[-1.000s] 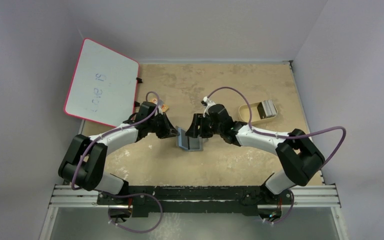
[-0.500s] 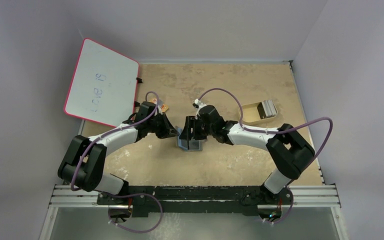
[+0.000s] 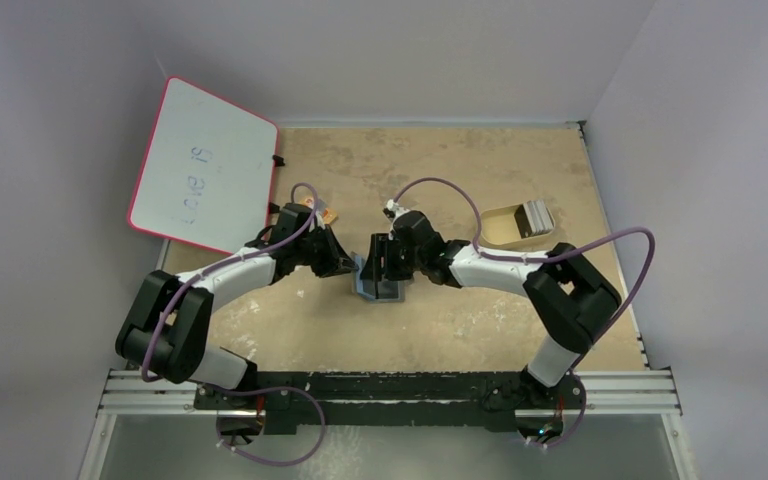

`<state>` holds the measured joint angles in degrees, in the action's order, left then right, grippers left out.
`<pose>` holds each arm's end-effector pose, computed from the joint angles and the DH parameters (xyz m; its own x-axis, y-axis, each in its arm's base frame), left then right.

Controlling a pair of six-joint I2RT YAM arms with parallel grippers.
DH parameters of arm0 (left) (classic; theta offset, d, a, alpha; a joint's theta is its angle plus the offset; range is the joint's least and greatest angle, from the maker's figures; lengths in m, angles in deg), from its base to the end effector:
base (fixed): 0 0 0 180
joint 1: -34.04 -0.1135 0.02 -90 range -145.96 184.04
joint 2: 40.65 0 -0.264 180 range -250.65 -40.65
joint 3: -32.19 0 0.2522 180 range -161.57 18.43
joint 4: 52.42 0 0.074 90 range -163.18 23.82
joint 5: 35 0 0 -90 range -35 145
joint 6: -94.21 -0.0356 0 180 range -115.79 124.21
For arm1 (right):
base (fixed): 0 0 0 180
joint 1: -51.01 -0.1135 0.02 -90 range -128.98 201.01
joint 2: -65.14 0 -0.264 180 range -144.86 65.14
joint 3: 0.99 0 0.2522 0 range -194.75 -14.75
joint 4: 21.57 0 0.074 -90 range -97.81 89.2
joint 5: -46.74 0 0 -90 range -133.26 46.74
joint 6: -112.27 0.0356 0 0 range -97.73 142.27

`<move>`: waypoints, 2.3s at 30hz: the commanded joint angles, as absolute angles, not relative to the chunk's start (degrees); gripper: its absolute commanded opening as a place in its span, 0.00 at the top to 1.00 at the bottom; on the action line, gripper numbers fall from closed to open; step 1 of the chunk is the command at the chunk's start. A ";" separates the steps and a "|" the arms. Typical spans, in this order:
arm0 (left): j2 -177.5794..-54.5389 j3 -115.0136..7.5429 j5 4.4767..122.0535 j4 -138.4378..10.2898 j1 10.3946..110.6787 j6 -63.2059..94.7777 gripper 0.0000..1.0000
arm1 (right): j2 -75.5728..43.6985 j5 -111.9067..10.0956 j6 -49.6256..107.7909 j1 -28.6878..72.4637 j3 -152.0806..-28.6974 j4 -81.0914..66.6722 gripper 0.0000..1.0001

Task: Put the credit cards into the card holder
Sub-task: Insert the credit card into the card holder, then pick up the credit card from the storage box.

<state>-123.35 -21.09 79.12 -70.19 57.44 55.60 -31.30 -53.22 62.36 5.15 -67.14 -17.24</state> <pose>0.2498 -0.1240 0.1734 -0.9025 -0.3865 -0.1898 -0.1409 0.6815 -0.7181 0.2443 0.2606 0.1867 -0.8217 0.0640 -0.5663 -0.3618 0.7092 0.6051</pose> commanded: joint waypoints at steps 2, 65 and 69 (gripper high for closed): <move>-120.99 -22.26 79.90 -67.85 57.73 55.26 1.00 | -31.36 -50.85 61.83 4.87 -69.42 -16.46 0.44; -115.34 -27.87 58.12 -87.50 57.73 47.98 0.65 | -18.52 -23.35 39.98 19.57 -82.12 10.83 0.42; -112.40 -28.59 56.95 -89.18 57.62 46.45 0.64 | -19.08 -19.24 36.24 24.42 -84.21 13.15 0.40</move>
<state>-116.07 -25.66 61.86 -86.23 57.48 49.42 -20.61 -26.14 42.52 20.80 -80.73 8.38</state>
